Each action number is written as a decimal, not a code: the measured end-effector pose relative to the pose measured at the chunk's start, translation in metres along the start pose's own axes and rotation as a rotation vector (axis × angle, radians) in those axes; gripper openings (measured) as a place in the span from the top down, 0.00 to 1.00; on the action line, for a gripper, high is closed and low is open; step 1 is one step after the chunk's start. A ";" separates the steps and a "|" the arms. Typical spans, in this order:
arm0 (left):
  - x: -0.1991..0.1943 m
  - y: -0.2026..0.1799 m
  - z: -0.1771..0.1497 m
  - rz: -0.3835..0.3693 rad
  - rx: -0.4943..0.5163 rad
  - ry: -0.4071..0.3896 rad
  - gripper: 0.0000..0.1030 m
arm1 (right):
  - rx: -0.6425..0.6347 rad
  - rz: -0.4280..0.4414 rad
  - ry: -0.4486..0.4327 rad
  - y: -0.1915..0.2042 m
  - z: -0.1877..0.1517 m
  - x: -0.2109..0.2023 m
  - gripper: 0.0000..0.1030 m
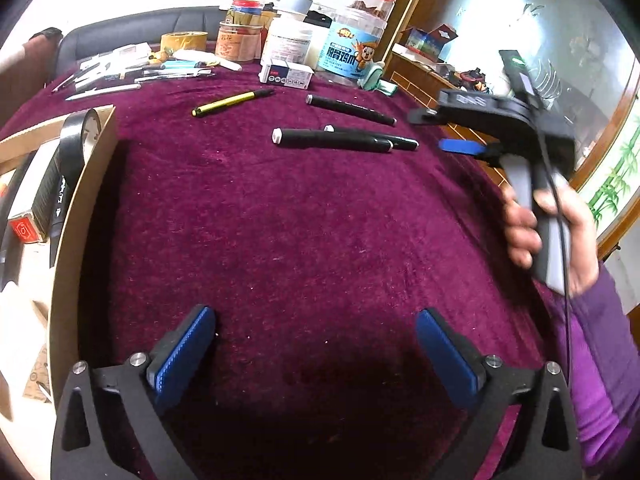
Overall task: Organize rigid objects
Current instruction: 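Move the right tool to the loose black markers and grasp one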
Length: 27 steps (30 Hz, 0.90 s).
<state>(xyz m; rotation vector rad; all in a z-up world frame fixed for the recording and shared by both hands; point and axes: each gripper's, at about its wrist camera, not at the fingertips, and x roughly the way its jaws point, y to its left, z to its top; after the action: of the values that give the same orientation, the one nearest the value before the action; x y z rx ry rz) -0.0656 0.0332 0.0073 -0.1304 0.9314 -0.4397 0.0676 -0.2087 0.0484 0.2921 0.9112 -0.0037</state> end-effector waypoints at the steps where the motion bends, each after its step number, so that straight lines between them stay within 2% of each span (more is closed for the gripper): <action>1: 0.000 -0.001 0.000 0.003 0.002 0.001 0.01 | 0.004 0.032 0.037 0.001 0.004 0.011 0.32; 3: 0.000 0.000 0.000 0.002 0.002 0.001 0.01 | 0.013 0.086 0.086 0.004 0.008 0.028 0.32; 8: 0.000 0.001 0.000 -0.001 -0.002 0.000 0.01 | 0.005 0.070 0.100 0.017 0.013 0.057 0.31; 11: 0.001 0.002 0.000 -0.006 -0.006 -0.002 0.01 | -0.035 0.113 0.125 0.031 0.011 0.059 0.31; 16: 0.001 0.002 0.000 -0.009 -0.008 -0.004 0.01 | -0.172 0.291 0.256 0.066 -0.021 0.047 0.30; 18: 0.001 0.003 0.000 -0.012 -0.010 -0.005 0.01 | -0.232 0.417 0.339 0.079 -0.036 0.039 0.30; 19: 0.000 0.003 0.000 -0.013 -0.011 -0.006 0.01 | -0.251 0.453 0.354 0.081 -0.039 0.034 0.30; 21: 0.001 0.003 0.000 -0.012 -0.011 -0.006 0.01 | -0.242 0.395 0.290 0.073 -0.031 0.021 0.30; 24: 0.000 0.002 -0.001 -0.010 -0.011 -0.006 0.01 | -0.102 0.198 0.217 0.042 -0.006 0.025 0.30; 27: 0.000 0.003 -0.001 -0.014 -0.015 -0.009 0.01 | 0.095 0.175 0.233 0.016 0.007 0.045 0.30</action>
<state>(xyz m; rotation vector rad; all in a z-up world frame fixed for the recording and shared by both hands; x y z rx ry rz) -0.0657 0.0357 0.0058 -0.1529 0.9259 -0.4450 0.1032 -0.1892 0.0212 0.4675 1.1161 0.1518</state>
